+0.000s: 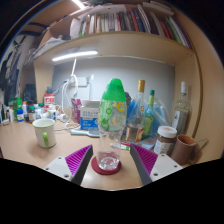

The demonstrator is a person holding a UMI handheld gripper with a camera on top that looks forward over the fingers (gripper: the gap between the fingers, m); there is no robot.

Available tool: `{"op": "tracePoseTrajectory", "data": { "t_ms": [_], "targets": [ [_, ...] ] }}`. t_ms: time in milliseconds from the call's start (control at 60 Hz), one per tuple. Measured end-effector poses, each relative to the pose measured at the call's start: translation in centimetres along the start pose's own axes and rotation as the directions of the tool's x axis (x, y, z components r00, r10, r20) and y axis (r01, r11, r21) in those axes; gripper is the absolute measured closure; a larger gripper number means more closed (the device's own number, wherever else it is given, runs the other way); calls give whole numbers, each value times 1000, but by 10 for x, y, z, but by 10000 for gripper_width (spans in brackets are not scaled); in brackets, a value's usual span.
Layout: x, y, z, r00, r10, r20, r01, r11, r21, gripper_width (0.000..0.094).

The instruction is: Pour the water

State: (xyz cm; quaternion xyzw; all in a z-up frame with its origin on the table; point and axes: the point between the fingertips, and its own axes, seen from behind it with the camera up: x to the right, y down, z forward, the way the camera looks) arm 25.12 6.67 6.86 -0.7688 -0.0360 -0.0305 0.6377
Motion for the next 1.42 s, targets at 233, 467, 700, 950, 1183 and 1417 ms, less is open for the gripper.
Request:
{"op": "tracePoseTrajectory", "data": {
  "t_ms": [233,467,700,950,1183,1417],
  "targets": [
    [7,-7,-111,998,55,-5,-55,997,54,95],
    [-8,-20,-212,991,123,56,-130,980,149,94],
    [-9,-21,-254,988,132,86,-145,976,163,97],
    [-2,-8,-256,988,135,81,-145,981,129,96],
    [7,0,-254,984,168,63,-174,978,117,95],
    [13,-2,-251,985,166,52,-171,977,123,98]
  ]
}}
